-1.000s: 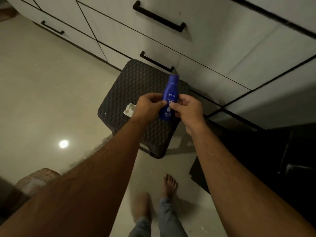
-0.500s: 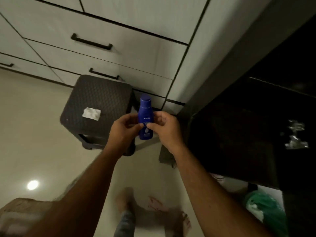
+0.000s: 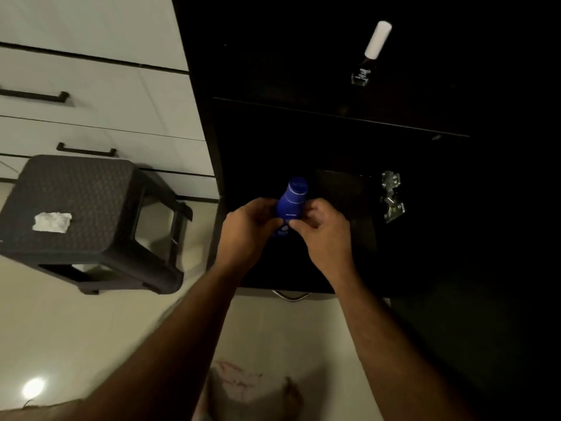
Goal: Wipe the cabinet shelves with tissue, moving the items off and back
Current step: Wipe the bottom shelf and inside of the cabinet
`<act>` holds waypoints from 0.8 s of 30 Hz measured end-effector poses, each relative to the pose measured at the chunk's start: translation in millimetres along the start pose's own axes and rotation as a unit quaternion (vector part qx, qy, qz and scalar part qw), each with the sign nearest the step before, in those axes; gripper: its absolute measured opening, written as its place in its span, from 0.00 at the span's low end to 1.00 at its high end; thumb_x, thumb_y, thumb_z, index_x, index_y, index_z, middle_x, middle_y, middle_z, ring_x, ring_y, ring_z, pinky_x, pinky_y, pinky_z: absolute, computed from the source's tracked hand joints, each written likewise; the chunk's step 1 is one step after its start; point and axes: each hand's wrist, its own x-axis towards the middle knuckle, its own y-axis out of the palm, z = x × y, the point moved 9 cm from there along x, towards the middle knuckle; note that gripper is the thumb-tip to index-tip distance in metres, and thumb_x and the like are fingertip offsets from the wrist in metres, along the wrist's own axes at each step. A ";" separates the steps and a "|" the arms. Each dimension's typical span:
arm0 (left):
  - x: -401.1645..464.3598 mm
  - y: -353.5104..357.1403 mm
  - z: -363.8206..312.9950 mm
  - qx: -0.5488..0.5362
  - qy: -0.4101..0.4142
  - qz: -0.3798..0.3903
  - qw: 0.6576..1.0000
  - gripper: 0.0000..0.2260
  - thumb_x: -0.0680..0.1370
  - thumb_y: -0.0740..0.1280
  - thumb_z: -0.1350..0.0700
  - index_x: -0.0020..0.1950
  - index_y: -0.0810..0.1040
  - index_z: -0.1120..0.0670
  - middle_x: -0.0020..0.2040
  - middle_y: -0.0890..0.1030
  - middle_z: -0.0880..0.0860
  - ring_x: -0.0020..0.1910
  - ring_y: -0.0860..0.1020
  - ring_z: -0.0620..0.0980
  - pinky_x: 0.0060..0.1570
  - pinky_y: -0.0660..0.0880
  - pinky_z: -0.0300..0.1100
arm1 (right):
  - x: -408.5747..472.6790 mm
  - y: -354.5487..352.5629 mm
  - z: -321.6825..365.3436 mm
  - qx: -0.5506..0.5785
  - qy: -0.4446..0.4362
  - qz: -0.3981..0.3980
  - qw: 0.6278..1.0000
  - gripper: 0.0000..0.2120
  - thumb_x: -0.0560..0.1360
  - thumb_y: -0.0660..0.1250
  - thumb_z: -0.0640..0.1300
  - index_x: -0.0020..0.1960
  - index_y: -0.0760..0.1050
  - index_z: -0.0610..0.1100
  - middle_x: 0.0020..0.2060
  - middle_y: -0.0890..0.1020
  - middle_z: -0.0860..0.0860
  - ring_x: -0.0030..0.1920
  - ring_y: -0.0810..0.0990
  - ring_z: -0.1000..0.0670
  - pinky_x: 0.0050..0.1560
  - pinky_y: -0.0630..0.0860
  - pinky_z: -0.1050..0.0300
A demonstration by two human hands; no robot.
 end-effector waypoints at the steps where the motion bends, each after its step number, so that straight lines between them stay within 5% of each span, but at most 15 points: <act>1: 9.0 6.9 -3.7 0.031 0.018 -0.004 0.999 0.16 0.77 0.70 0.57 0.64 0.77 0.51 0.56 0.82 0.45 0.52 0.78 0.35 0.51 0.72 0.26 | 5.9 -6.4 -6.1 -0.008 -0.004 -0.018 1.000 0.12 0.71 0.75 0.40 0.53 0.78 0.45 0.47 0.85 0.55 0.46 0.82 0.61 0.50 0.80 0.55; 5: 56.4 25.1 -6.4 0.096 0.056 -0.026 0.993 0.16 0.76 0.72 0.56 0.63 0.78 0.53 0.56 0.83 0.49 0.55 0.78 0.41 0.48 0.65 0.20 | 40.8 -20.3 -20.4 -0.018 -0.034 -0.076 0.996 0.13 0.71 0.75 0.39 0.54 0.78 0.46 0.48 0.85 0.55 0.47 0.82 0.61 0.51 0.79 0.61; 11: 114.2 39.4 -0.5 0.115 0.075 -0.056 0.989 0.17 0.77 0.70 0.56 0.65 0.76 0.52 0.59 0.82 0.49 0.57 0.78 0.43 0.56 0.74 0.36 | 94.1 -17.4 -30.4 0.004 -0.037 -0.103 0.994 0.14 0.73 0.73 0.38 0.57 0.77 0.47 0.50 0.84 0.55 0.49 0.81 0.60 0.49 0.77 0.66; 17: 139.3 53.7 10.9 0.091 0.057 -0.059 0.992 0.16 0.77 0.70 0.55 0.65 0.76 0.52 0.58 0.82 0.49 0.50 0.80 0.44 0.53 0.79 0.47 | 122.0 -19.8 -45.0 -0.036 -0.039 -0.106 0.993 0.16 0.72 0.73 0.41 0.58 0.76 0.48 0.52 0.82 0.53 0.51 0.81 0.57 0.50 0.81 0.58; 24: 147.8 55.5 18.7 0.088 0.041 -0.041 0.994 0.17 0.77 0.70 0.55 0.66 0.75 0.52 0.59 0.81 0.50 0.55 0.80 0.46 0.54 0.79 0.49 | 132.4 -16.2 -53.8 -0.077 -0.030 -0.105 0.991 0.18 0.72 0.74 0.43 0.61 0.75 0.47 0.55 0.81 0.52 0.52 0.80 0.55 0.51 0.81 0.55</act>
